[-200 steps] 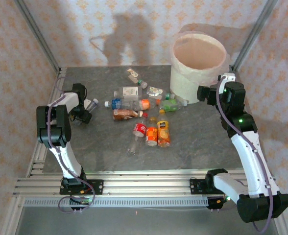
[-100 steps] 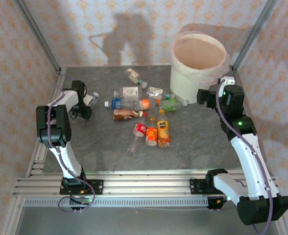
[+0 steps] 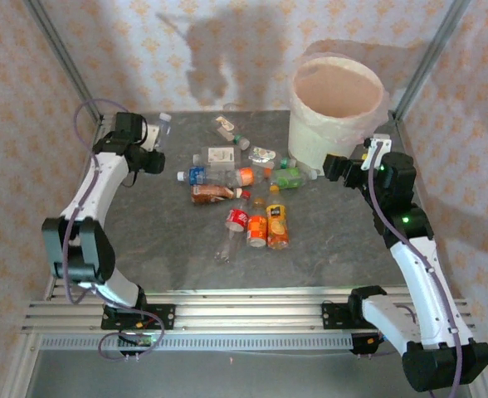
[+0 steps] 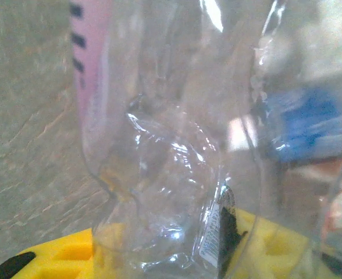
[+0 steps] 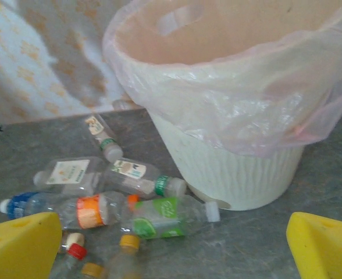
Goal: Put the plastic bottles in the bin
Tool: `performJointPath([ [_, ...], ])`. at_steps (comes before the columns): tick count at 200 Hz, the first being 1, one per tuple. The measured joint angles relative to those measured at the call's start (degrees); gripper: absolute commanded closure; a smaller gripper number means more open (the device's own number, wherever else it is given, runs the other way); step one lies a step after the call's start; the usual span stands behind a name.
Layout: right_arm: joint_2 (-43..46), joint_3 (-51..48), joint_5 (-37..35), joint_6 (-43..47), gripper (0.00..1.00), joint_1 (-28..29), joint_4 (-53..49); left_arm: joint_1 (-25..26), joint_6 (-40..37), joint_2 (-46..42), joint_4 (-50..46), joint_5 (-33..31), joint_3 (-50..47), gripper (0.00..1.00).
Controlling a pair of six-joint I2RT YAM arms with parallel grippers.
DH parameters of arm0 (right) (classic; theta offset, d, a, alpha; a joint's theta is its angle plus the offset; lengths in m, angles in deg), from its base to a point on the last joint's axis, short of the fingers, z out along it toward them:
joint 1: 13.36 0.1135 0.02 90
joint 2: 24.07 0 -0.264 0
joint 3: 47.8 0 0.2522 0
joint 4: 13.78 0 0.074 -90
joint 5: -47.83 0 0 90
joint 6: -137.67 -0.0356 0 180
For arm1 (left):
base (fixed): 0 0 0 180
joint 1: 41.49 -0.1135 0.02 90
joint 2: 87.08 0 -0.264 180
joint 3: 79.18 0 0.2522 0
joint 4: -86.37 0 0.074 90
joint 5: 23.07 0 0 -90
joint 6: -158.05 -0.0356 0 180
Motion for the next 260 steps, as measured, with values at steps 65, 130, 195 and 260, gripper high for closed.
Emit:
performJointPath([
  [65,-3.21,-2.16,4.68,-8.26,0.01,0.09,7.02,7.67,18.36,-19.54,16.37,8.04,-14.38,0.66],
  [130,-7.13,-1.18,13.79,-13.07,0.01,0.11,9.16,23.52,28.46,-13.92,27.67,14.93,-13.70,0.68],
  [195,-7.37,2.69,27.87,-15.56,0.01,2.43,10.91,35.52,28.15,-0.09,34.23,30.80,-1.68,0.70],
  [260,-7.30,4.59,34.32,-16.00,0.01,4.09,15.43,38.10,25.05,1.49,33.99,42.10,3.74,0.69],
])
